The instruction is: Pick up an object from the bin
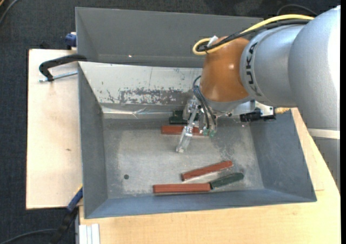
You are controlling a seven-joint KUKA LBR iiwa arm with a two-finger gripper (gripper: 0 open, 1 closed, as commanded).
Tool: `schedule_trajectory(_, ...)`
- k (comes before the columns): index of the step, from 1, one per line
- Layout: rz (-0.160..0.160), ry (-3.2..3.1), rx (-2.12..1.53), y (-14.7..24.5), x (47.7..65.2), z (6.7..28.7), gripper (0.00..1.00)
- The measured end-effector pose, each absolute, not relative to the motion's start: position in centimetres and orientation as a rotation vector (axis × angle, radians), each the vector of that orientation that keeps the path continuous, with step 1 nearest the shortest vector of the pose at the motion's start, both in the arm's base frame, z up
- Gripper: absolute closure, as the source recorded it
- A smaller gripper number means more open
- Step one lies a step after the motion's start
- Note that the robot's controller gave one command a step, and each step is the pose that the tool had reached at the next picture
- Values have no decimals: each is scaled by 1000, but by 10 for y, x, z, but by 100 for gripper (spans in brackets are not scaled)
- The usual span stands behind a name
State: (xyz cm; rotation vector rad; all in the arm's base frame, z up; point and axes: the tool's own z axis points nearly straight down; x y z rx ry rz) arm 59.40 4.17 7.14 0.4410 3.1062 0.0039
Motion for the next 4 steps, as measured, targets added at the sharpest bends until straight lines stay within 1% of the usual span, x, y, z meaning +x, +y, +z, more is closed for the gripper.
schedule_trajectory(1, 4, 3105, 440, 43, 596, 73, 0)
schedule_trajectory(2, 4, 3082, 438, 40, 602, 80, 100)
schedule_trajectory(3, 5, 3100, 441, 41, 605, 125, 100)
schedule_trajectory(4, 6, 3097, 438, 42, 608, 196, 100)
